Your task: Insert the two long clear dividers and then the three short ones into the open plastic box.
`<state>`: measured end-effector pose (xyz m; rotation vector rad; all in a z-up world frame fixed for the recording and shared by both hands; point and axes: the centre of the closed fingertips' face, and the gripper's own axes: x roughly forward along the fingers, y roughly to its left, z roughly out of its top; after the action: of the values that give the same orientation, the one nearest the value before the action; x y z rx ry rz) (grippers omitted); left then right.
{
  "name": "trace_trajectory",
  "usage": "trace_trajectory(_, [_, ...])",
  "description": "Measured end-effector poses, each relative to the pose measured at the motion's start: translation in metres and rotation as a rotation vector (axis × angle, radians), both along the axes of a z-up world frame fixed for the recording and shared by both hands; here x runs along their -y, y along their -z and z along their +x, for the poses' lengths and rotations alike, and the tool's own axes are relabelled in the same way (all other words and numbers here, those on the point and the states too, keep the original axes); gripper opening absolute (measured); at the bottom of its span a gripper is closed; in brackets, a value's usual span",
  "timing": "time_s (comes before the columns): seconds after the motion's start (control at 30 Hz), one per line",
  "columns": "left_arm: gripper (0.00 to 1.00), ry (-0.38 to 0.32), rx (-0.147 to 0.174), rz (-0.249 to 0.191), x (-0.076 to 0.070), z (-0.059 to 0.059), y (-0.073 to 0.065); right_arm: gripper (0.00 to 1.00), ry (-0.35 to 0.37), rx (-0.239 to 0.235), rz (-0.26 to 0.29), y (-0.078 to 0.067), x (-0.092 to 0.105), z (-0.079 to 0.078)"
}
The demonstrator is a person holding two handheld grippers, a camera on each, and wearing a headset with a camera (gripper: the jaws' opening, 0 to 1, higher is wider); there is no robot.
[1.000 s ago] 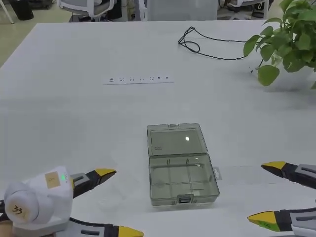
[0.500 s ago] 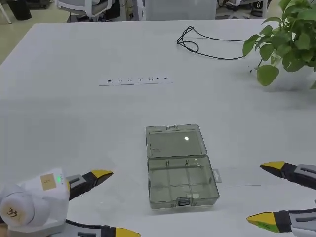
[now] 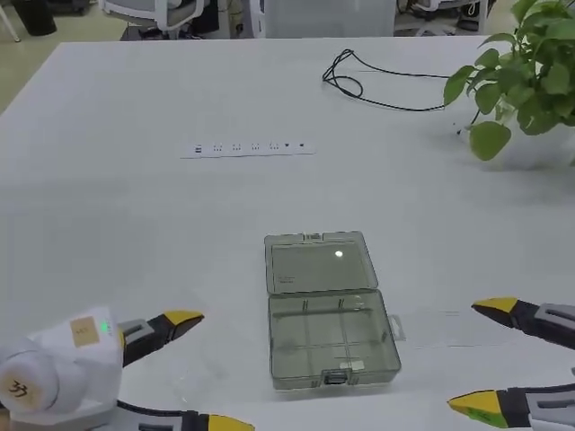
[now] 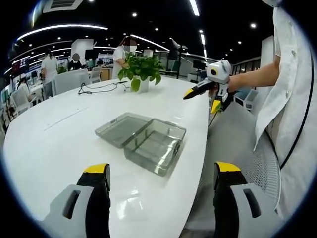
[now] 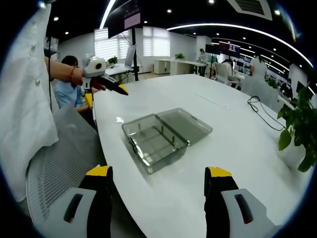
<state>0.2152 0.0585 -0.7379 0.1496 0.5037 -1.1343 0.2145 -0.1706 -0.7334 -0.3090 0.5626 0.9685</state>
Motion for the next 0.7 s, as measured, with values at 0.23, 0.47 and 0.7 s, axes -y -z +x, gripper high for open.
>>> trace_trajectory(0.23, [0.87,-0.021,-0.009,0.015,-0.008,0.009,0.003,0.76,0.001,0.003,0.004,-0.003,-0.001,0.004])
trace_trajectory(0.47, [0.85,-0.049,-0.005,0.034,-0.019,0.020,0.004,0.76,0.008,0.011,0.014,-0.006,0.000,0.009])
trace_trajectory(0.7, [0.85,-0.079,0.000,0.044,-0.028,0.029,0.001,0.75,0.034,0.024,0.035,-0.013,0.005,0.015])
